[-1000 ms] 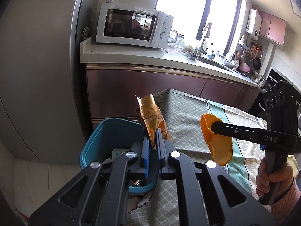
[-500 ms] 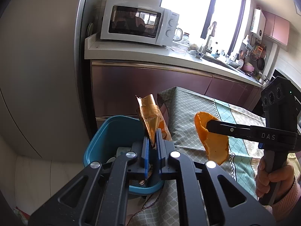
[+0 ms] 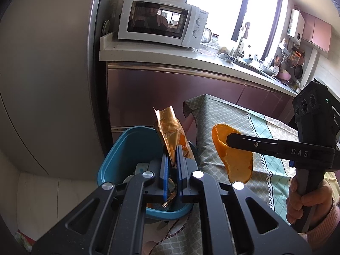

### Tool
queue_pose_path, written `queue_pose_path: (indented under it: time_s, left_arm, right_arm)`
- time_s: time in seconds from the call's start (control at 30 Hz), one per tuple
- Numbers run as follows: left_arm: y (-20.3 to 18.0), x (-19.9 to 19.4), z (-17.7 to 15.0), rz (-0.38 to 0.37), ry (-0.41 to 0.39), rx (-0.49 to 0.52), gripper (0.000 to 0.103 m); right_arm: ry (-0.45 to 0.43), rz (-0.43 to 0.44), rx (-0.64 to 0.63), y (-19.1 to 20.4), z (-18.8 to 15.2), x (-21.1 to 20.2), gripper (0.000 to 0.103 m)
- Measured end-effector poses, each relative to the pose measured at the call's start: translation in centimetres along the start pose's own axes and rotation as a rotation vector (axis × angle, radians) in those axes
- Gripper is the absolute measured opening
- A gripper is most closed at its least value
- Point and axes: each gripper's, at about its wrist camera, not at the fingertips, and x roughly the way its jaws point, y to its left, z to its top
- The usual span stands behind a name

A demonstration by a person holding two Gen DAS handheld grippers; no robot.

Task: Collect trash
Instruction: 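Carry the gold wrapper and orange peel over the teal bin with both grippers, then lower both items into the teal bin and open both grippers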

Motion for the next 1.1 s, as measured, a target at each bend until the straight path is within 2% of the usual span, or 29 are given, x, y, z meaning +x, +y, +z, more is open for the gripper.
queue_pose_path:
  time_s: [1.1]
  left_arm:
    - [1.4,2.2,-0.9,0.031,0.052,-0.021,0.007]
  right_arm:
    - [0.053,-0.032,0.009,0.2,1.0,4.2,0.011]
